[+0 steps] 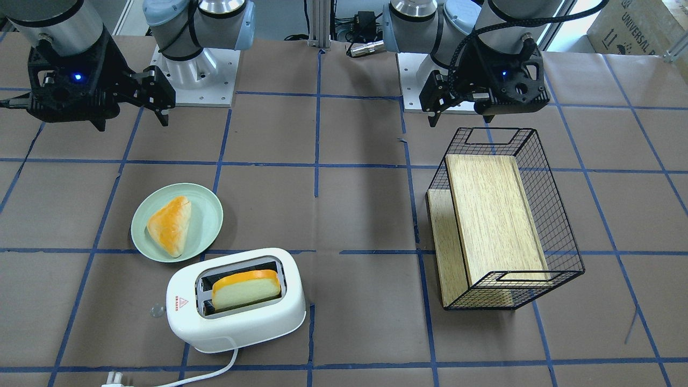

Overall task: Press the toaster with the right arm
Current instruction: 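Move the right gripper toward the side of the white toaster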

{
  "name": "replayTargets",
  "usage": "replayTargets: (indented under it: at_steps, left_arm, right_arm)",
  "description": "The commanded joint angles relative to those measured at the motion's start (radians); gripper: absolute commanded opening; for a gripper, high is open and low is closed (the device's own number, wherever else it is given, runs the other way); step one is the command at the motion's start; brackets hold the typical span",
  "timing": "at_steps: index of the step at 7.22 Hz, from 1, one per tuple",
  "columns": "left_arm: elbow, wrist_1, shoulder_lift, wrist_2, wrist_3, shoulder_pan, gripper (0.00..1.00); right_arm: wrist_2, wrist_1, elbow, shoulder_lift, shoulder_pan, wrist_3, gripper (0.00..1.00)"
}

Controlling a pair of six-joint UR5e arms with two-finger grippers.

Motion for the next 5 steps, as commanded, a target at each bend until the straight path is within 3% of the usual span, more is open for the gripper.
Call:
replayTargets:
  at_steps: [1, 3, 4, 5]
  left_arm:
    - [0.000, 0.000, 0.000, 0.000, 0.000, 0.000, 1.00]
    - [0.001, -0.001, 0.000, 0.000, 0.000, 0.000, 1.00]
    - [0.000, -0.001, 0.000, 0.000, 0.000, 0.000, 1.00]
    - [0.000, -0.001, 0.000, 0.000, 0.000, 0.000, 1.00]
  right_arm:
    - [0.001, 0.000, 0.006, -0.001, 0.000, 0.000, 1.00]
    - [0.003, -0.065, 0.007, 0.002, -0.003, 0.005, 0.99]
    - [0.013, -0.078, -0.009, 0.012, -0.006, 0.006, 0.91]
    - [0.016, -0.093, -0.025, 0.031, -0.012, 0.006, 0.92]
